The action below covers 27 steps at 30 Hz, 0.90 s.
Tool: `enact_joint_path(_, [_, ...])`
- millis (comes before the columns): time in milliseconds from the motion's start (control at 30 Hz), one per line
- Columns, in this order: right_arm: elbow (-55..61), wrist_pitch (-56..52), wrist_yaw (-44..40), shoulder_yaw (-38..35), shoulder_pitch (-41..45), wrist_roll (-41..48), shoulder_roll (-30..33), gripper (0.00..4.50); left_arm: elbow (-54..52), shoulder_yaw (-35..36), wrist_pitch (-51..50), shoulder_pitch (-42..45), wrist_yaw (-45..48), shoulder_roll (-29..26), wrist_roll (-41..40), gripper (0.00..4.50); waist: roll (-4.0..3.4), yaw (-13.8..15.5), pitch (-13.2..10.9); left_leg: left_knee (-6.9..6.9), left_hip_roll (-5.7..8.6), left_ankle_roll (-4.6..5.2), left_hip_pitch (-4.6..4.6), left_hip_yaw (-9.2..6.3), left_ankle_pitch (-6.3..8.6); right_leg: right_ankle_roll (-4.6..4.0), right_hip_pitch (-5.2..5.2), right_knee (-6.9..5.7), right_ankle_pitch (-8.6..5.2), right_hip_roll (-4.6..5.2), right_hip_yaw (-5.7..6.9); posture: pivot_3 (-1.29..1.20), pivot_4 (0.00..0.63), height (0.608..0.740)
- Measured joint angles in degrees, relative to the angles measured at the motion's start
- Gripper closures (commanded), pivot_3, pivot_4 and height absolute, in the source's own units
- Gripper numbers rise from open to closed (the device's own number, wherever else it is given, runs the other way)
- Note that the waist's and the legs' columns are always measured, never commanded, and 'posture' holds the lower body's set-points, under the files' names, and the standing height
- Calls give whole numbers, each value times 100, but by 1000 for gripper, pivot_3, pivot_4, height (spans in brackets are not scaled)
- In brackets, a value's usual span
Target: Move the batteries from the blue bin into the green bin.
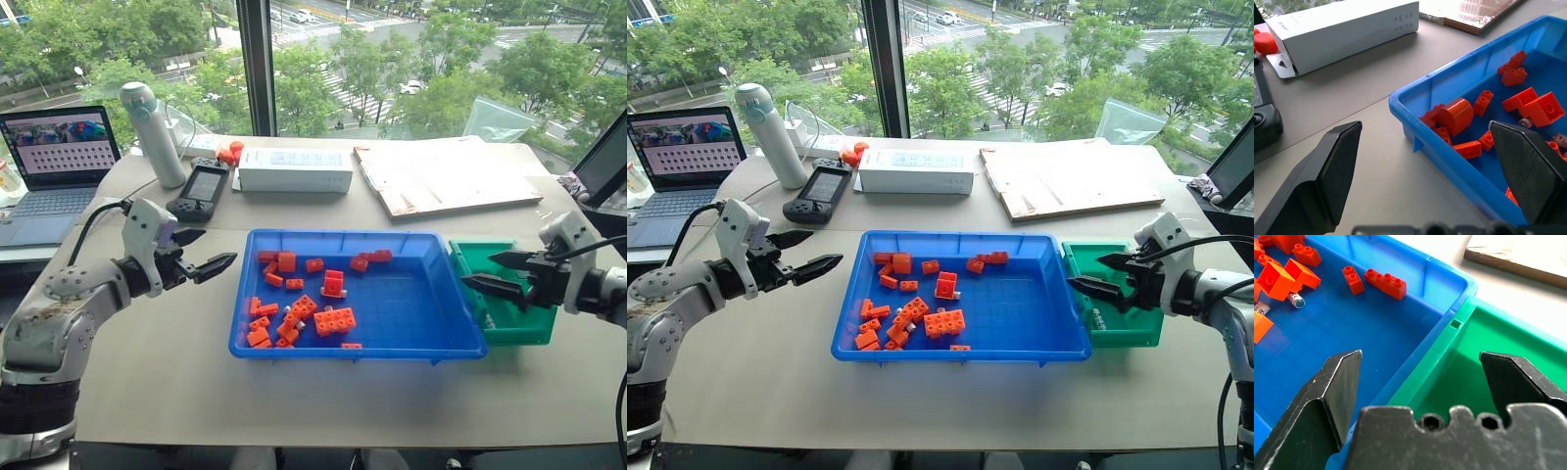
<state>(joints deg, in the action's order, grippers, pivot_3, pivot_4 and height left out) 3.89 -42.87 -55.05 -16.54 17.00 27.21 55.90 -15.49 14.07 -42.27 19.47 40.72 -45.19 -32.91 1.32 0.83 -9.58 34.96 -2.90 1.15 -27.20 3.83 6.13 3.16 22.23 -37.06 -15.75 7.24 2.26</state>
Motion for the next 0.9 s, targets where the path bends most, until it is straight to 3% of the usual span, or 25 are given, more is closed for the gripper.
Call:
enact_joint_path(100, [74,-46,13,2,1,14,94,27,14,-77,-173,215,112,1,-168,0,0,22,-4,4,1,0,-9,-1,0,0,5,-4,0,0,2,0,150,730])
enact_joint_path(233, [1176,-509,-49,261,555,288,545,27,-447,-366,-727,1280,751,-46,-1093,0,-3,22,-8,11,0,-11,-7,-5,7,4,-1,1,1,0,2,0,150,730])
enact_joint_path(467, [1700,-620,-500,1667,1386,175,842,27,-616,-1176,-498,1175,1476,-700,-668,0,-2,-55,-7,-2,-1,7,-1,1,1,-3,10,0,-3,-4,-5,0,150,730])
enact_joint_path(533, [1683,-587,-669,2416,1919,-133,682,27,-710,-1440,-306,1009,1663,-1052,-292,0,-5,-66,-10,-1,-2,5,-6,3,2,-3,14,3,-3,-4,-6,0,150,730])
enact_joint_path(633, [1496,-407,-777,3043,2403,-409,71,27,-1045,-1427,-306,658,1714,-1152,-306,0,-3,-70,-11,1,-5,-6,-9,1,8,-3,15,2,-3,-4,-5,0,150,730])
enact_joint_path(900, [1208,-93,-1040,3658,2577,-670,-685,27,-1511,-1124,-433,11,1750,-1427,-445,0,-3,-1,-13,6,-2,6,-11,-1,0,-1,10,-3,-3,-4,2,0,150,730])
